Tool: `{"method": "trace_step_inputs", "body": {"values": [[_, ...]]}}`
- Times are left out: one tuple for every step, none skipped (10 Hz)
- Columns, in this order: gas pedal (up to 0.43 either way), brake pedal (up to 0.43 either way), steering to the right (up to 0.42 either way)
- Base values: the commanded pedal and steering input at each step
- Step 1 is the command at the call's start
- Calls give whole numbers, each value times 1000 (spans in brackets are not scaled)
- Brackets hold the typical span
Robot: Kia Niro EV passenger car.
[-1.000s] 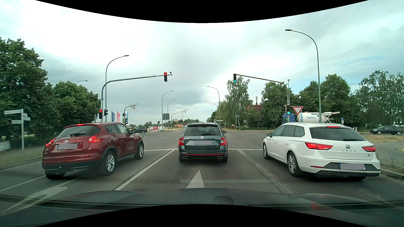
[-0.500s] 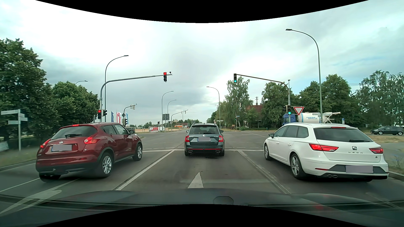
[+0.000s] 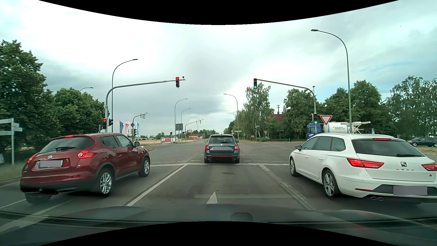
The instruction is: Follow the waypoints while adhering to traffic rules and regulations
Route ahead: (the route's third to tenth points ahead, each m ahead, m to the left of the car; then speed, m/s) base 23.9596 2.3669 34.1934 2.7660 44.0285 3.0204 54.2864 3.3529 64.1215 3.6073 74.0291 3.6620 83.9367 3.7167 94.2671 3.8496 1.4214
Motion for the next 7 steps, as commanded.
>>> {"method": "trace_step_inputs", "body": {"values": [[319, 0, -1], [350, 0, 0], [378, 0, 0], [378, 0, 0], [390, 0, 0], [390, 0, 0], [390, 0, -1]]}}
